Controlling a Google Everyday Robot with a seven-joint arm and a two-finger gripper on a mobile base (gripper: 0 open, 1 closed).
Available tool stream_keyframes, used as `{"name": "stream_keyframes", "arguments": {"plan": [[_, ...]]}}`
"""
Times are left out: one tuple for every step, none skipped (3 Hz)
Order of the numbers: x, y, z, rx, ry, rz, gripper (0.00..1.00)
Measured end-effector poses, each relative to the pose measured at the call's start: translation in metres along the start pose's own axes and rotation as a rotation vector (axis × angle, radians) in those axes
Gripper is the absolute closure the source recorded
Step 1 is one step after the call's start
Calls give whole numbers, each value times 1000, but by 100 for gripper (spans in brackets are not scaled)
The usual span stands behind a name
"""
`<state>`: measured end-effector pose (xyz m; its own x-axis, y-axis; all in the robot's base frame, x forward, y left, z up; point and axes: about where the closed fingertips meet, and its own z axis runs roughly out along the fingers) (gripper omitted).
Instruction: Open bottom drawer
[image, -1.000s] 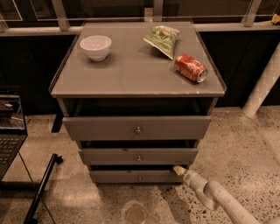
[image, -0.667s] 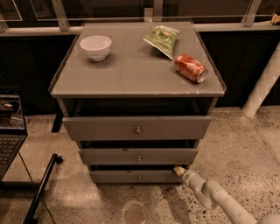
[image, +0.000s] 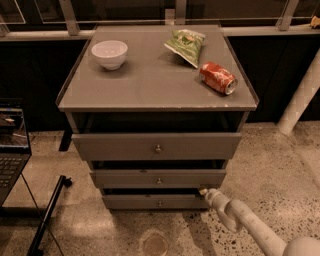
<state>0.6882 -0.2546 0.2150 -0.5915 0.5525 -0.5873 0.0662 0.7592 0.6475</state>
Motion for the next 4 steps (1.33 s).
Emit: {"name": "stream_keyframes", "arguments": {"plan": [[0,0,0,1,0,0,100],[8,-9,3,56,44,-3,100],[17,-18,2,96,81,18,100],[17,-13,2,98,89,22,100]]}}
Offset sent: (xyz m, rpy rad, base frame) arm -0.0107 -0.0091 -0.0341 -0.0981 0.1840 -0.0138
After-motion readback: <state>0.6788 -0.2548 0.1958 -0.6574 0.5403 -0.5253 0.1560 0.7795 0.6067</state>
